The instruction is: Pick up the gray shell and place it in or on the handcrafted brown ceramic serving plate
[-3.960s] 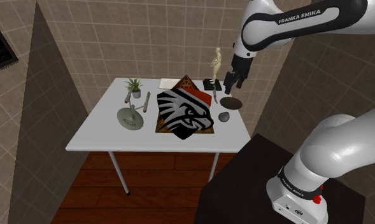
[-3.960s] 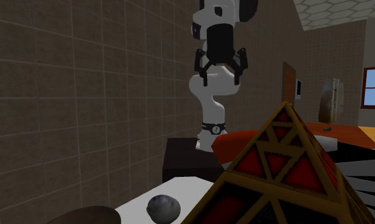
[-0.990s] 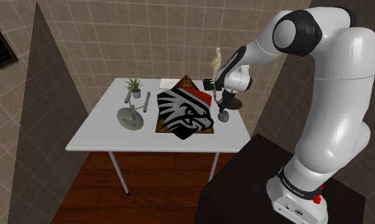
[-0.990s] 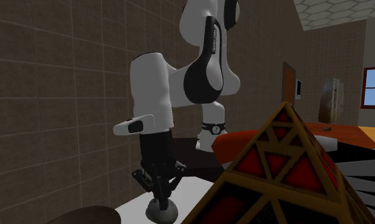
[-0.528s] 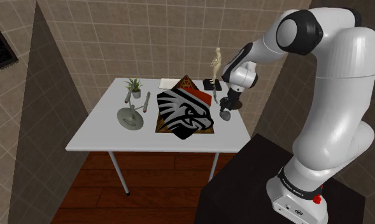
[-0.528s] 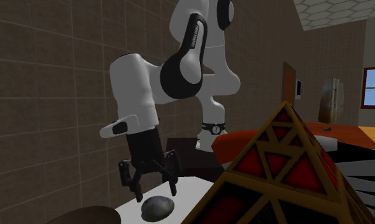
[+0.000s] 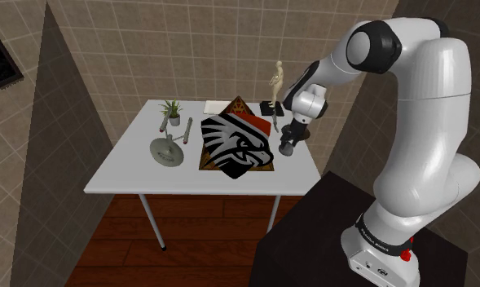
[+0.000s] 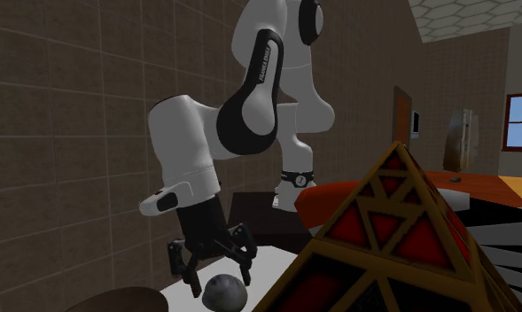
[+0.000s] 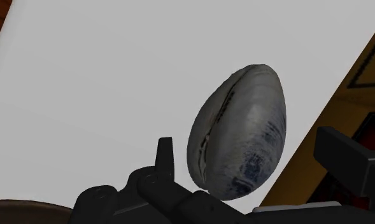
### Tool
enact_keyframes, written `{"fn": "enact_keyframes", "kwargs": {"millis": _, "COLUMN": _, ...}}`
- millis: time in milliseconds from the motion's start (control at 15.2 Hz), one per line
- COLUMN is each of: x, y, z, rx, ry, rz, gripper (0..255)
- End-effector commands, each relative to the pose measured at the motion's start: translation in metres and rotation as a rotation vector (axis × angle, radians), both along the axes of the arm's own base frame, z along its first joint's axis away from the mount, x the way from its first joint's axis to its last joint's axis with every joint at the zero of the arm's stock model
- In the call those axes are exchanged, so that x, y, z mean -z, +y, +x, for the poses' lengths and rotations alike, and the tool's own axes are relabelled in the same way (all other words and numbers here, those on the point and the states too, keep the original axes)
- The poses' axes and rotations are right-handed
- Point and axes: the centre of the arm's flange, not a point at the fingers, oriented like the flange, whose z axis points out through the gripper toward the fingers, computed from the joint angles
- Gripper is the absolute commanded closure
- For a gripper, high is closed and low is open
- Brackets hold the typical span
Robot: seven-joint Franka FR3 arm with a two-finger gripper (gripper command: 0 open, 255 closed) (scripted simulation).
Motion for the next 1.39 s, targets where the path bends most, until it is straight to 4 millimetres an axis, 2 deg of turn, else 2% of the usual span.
{"fn": "enact_keyframes", "kwargs": {"millis": 0, "x": 0.005, "y": 0.001, "z": 0.0, "rx": 0.0, "ry": 0.0, "rz": 0.0, "gripper": 0}}
{"fn": "enact_keyframes", "kwargs": {"millis": 396, "x": 0.005, "y": 0.001, "z": 0.0, "rx": 0.0, "ry": 0.0, "rz": 0.0, "gripper": 0}}
{"fn": "enact_keyframes", "kwargs": {"millis": 462, "x": 0.005, "y": 0.001, "z": 0.0, "rx": 0.0, "ry": 0.0, "rz": 0.0, "gripper": 255}}
{"fn": "enact_keyframes", "kwargs": {"millis": 1056, "x": 0.005, "y": 0.001, "z": 0.0, "rx": 0.0, "ry": 0.0, "rz": 0.0, "gripper": 255}}
{"fn": "enact_keyframes", "kwargs": {"millis": 1320, "x": -0.016, "y": 0.001, "z": 0.0, "rx": 0.0, "ry": 0.0, "rz": 0.0, "gripper": 255}}
